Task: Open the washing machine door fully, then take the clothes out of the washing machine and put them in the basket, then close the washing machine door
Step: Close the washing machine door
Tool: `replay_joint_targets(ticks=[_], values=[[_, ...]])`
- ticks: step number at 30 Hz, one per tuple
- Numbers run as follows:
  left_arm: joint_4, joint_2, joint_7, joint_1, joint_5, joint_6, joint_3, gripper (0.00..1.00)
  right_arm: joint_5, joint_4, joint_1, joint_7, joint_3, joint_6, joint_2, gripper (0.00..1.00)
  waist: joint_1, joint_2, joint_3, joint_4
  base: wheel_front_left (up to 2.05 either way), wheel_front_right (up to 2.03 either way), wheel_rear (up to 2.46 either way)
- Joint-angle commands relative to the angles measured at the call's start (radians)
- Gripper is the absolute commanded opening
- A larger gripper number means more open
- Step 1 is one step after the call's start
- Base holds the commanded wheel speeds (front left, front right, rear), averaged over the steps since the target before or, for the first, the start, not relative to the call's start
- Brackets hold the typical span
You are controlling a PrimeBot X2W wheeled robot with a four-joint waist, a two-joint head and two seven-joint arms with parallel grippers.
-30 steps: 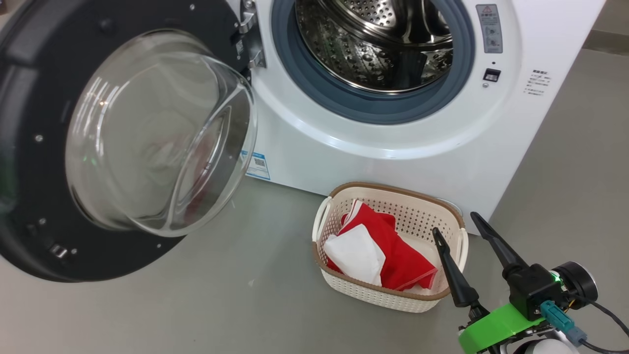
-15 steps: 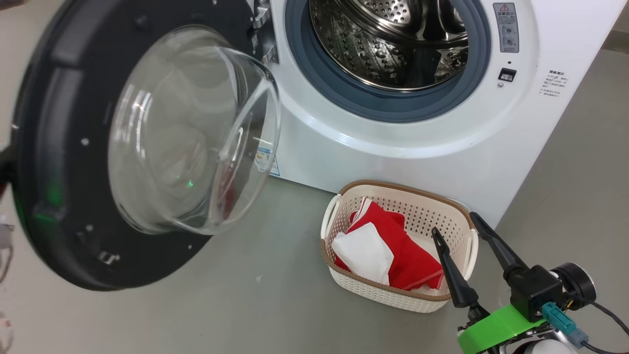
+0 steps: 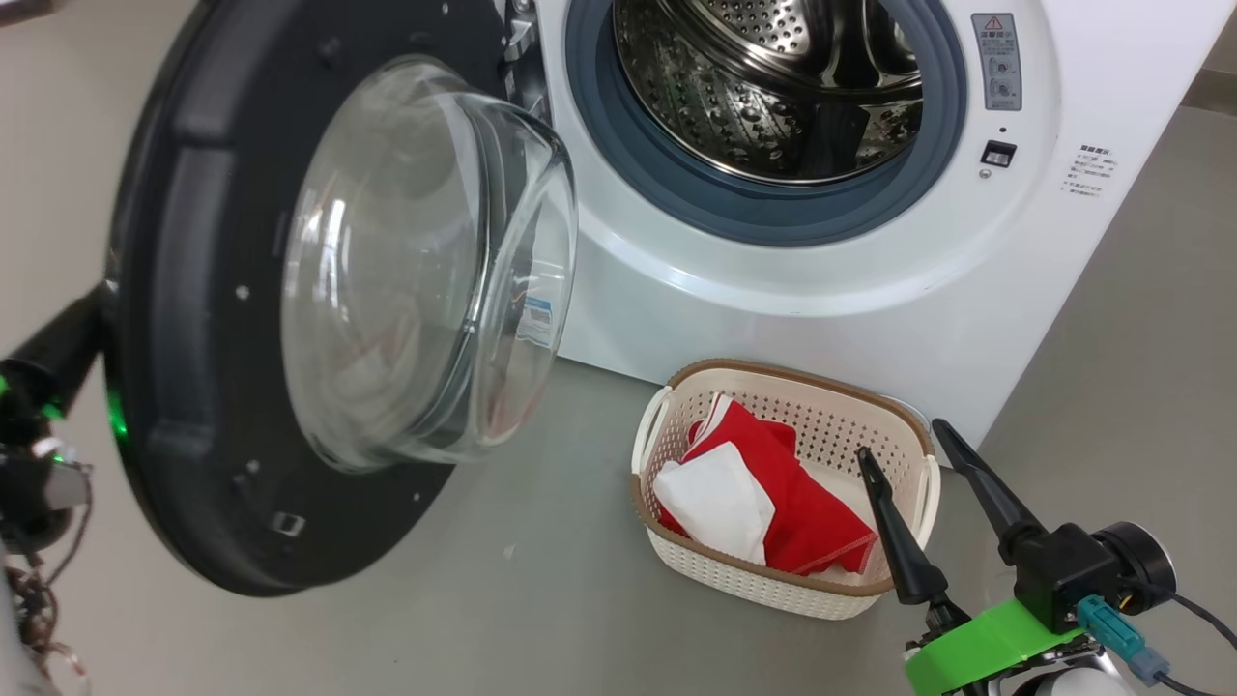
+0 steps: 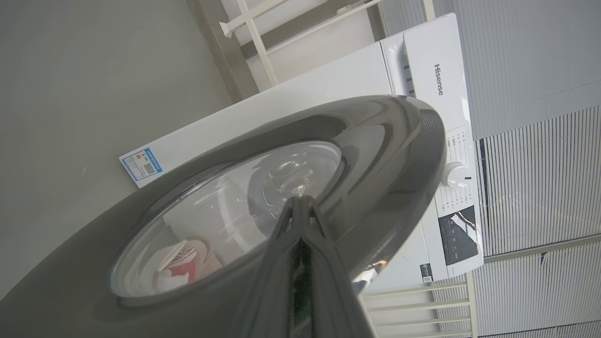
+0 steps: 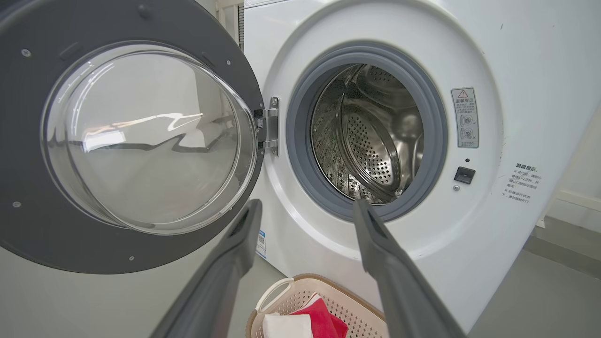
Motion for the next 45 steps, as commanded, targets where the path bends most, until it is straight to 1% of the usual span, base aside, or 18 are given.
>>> replay_joint_targets(ticks=[1,11,18,24,29,31,36,45], values=[[-0.061,0.010,0.026,0.015,-0.016,0.006,-0.003,0.00,0.015,-0.025,-0.025,-0.012,0.017,0.003,-0.005,1.00,-0.0001,0.0000,0.000,-0.003,0.00,0.00,0.00],[-0.265,-0.082,0.072,0.094,-0.058,0.056,-0.026,0.00,0.020,-0.010,-0.031,-0.022,0.016,0.003,-0.005,1.00,-0.0001,0.0000,0.003,-0.034,0.00,0.00,0.00],[-0.364,-0.120,0.080,0.142,-0.095,0.084,-0.057,0.00,0.024,0.002,-0.034,-0.028,0.017,0.003,-0.005,1.00,-0.0001,0.0000,0.003,-0.058,0.00,0.00,0.00],[-0.428,-0.134,0.066,0.188,-0.126,0.075,-0.119,0.00,0.032,0.015,-0.031,-0.032,0.019,0.003,-0.005,1.00,-0.0001,0.0000,-0.010,-0.081,0.00,0.00,0.00],[-0.474,-0.137,0.012,0.241,-0.182,0.073,-0.201,0.00,0.038,0.025,-0.025,-0.035,0.022,0.003,-0.005,1.00,-0.0001,0.0000,-0.023,-0.104,0.00,0.00,0.00],[-0.476,-0.137,0.000,0.248,-0.188,0.073,-0.214,0.00,0.038,0.026,-0.024,-0.035,0.023,0.003,-0.005,1.00,-0.0001,0.0000,-0.024,-0.108,0.00,0.00,0.00],[-0.483,-0.137,-0.058,0.261,-0.244,0.074,-0.263,0.00,0.042,0.027,-0.022,-0.036,0.025,0.003,-0.005,1.00,-0.0001,0.0000,-0.026,-0.130,0.00,0.00,0.00],[-0.475,-0.137,-0.148,0.248,-0.319,0.055,-0.330,0.00,0.045,0.028,-0.022,-0.036,0.031,0.003,-0.005,1.00,-0.0001,0.0000,-0.015,-0.178,0.00,0.00,0.00]])
